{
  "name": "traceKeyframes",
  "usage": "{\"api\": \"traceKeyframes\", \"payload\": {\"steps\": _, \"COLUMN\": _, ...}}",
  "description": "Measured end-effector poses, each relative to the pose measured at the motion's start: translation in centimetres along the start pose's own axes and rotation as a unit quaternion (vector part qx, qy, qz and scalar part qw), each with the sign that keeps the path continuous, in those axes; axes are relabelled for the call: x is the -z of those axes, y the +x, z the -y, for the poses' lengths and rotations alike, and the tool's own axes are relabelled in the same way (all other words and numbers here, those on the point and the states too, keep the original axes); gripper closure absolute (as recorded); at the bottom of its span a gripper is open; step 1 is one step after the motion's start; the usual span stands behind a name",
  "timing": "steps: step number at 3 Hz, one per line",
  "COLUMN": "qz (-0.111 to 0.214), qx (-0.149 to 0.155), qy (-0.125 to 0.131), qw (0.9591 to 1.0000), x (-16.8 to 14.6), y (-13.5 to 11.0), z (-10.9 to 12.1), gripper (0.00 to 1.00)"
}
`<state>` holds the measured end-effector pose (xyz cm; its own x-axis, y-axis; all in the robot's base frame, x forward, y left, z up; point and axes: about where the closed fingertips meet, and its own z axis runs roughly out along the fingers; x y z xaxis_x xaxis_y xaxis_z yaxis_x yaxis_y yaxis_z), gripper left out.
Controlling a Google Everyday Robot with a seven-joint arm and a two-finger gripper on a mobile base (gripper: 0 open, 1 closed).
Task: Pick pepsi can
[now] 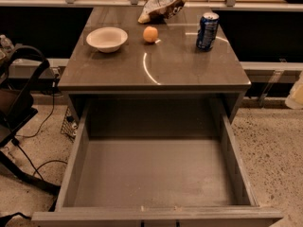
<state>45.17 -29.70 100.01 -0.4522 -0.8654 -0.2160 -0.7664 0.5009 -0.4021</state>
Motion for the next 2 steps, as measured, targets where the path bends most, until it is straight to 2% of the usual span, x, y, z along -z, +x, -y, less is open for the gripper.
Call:
{"api": "traceKeyframes", "payload": {"steps": 1, "qz": 0.0, "qx": 0.0, "qy": 0.0, "qw": 1.0, "x": 0.0, "y": 0.0, "z": 0.0, "gripper": 0.0}}
{"api": "traceKeyframes", "payload": {"steps": 2, "qz": 0.048, "qx": -0.064, "qy": 0.014, "qw": 0.9967, "x": -2.3, "y": 0.2, "z": 0.9, "gripper": 0.0}}
